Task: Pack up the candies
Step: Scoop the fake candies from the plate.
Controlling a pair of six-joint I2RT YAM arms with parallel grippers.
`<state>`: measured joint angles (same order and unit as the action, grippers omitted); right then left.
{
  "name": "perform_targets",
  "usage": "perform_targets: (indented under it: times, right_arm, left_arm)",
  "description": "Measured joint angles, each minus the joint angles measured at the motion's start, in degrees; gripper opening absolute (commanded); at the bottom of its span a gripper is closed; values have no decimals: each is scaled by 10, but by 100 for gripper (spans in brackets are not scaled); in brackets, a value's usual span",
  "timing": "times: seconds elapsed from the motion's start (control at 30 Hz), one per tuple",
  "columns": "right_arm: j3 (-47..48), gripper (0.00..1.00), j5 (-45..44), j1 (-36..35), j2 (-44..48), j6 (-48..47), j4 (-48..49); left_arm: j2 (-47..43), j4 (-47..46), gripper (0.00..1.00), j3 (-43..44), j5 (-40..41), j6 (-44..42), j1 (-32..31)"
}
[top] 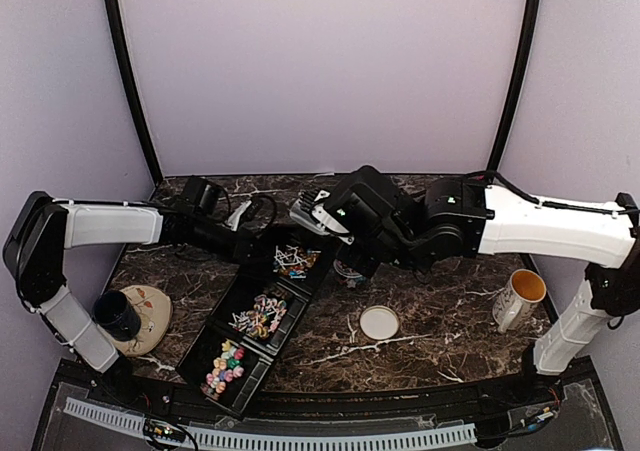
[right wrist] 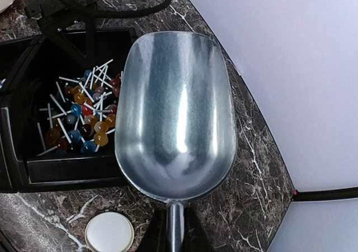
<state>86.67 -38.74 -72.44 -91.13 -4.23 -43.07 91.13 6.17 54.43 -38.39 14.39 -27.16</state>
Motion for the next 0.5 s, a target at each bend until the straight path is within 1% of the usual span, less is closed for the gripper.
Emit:
perform_targets:
  times: [0.1,0.27,0.4,0.5]
  right_arm:
    - [17,0,4,0,-11,-2,-24]
    - [57,0,5,0,-59,-7,-67]
    - [69,0,14,0,-104,-15,-107]
    - [90,0,20,0,-150,-24,-142]
  left_arm:
    - [6,30,0,15,32,-5,0]
    - [39,95,0,56,130,-14,0]
    - [53,139,0,65,193,-20,1]
    - [58,158,0,66,221,-25,2]
